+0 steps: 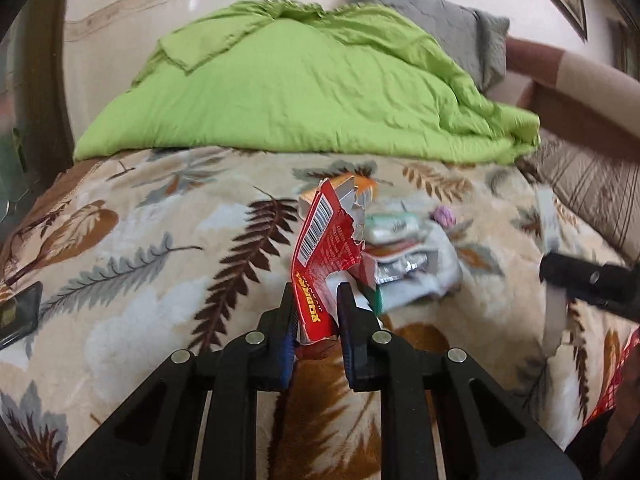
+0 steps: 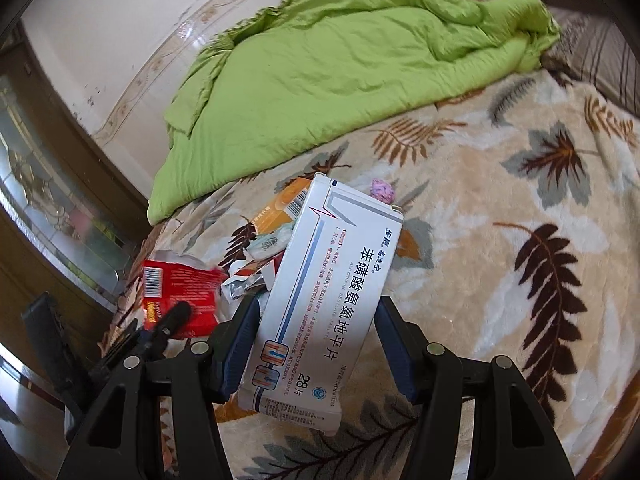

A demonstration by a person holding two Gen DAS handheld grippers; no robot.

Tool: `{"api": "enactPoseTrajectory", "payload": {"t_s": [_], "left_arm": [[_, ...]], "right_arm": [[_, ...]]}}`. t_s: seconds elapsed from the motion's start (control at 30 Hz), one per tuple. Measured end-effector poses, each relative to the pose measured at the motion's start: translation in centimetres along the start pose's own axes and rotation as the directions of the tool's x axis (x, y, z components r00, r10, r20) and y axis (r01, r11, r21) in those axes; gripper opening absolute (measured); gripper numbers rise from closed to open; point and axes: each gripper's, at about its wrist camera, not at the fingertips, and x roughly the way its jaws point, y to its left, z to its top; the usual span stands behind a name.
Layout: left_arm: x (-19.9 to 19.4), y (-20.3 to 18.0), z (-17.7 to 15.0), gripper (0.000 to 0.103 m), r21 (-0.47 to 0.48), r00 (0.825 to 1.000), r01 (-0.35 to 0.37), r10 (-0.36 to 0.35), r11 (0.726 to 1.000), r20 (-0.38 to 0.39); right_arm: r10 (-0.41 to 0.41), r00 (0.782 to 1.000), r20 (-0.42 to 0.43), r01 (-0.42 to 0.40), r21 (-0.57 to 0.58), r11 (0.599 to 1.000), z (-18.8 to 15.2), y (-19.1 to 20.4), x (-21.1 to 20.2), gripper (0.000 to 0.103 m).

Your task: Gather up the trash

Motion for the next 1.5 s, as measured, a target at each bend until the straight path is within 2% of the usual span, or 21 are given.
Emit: {"api": "enactPoseTrajectory", "payload": {"t_s": [0.13, 0.23, 0.4, 0.5, 0.63, 0.93, 1.5], "left_arm": [[0.7, 0.0, -0.4, 0.018, -0.014, 1.000, 0.005, -0.005, 1.000, -0.025], [-0.6, -0.3, -0.4, 0.017, -0.019, 1.000, -0.008, 0.008, 1.000, 0.023], [-5.3, -0.8, -0.8, 0.017, -0.026, 0.993, -0.034, 0.037, 0.999, 0.108], [-8.3, -1.8, -2.2, 0.017, 0.013, 0.986, -0.075, 0.073, 0.997, 0.148], [-10.0, -2.1, -3.5, 0.018, 0.021, 0.983, -0.110, 0.105, 0.994, 0.150], [-8.3, -1.9, -3.7, 0.018, 0.037, 0.974, -0.184, 0.177, 0.982, 0.141], [-7.8, -1.6, -3.8, 0.018, 0.044, 0.968, -0.221, 0.213, 0.974, 0.136]], "right_arm": [[-0.010, 1.000, 0.018, 0.011, -0.022, 1.000, -0.1, 0.3, -0.4, 0.064], [-0.025, 0.999, 0.031, 0.026, -0.036, 0.999, -0.1, 0.4, -0.8, 0.064], [-0.027, 0.998, 0.051, 0.031, -0.076, 0.997, -0.8, 1.0, -2.0, 0.064], [-0.024, 0.998, 0.062, 0.032, -0.141, 0.989, -2.0, 2.1, -3.1, 0.064], [-0.033, 0.994, 0.101, 0.059, -0.264, 0.963, -3.9, 3.9, -4.9, 0.064], [-0.068, 0.988, 0.137, 0.117, -0.393, 0.912, -6.0, 5.8, -5.4, 0.064], [-0.093, 0.989, 0.117, 0.132, -0.398, 0.908, -5.9, 6.2, -4.1, 0.064]]}}
